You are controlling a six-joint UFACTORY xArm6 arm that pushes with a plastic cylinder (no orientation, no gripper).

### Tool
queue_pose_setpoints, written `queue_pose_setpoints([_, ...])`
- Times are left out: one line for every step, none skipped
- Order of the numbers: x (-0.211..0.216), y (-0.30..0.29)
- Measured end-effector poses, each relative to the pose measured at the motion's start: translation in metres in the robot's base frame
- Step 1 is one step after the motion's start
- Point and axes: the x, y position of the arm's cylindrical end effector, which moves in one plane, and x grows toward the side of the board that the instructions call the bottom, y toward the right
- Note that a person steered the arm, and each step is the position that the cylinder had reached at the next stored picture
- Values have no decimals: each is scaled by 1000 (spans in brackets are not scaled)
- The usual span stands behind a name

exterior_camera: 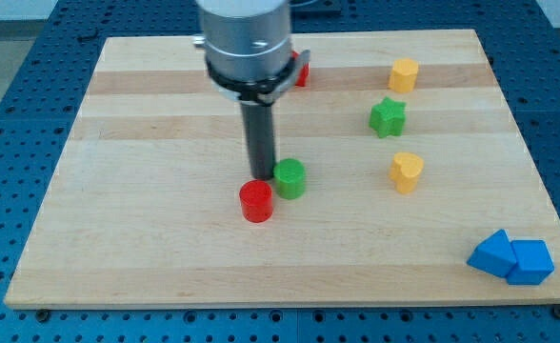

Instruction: Push the red circle to the bottom center of the board

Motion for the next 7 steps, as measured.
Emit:
queue_pose_setpoints([0,-6])
queue_pose_setpoints([8,-60])
queue_pose_setpoints([11,-62])
queue_pose_setpoints([11,-33])
queue_pose_setpoints([11,-6])
queue_pose_setpoints([24,-6])
queue_pose_setpoints([50,-7])
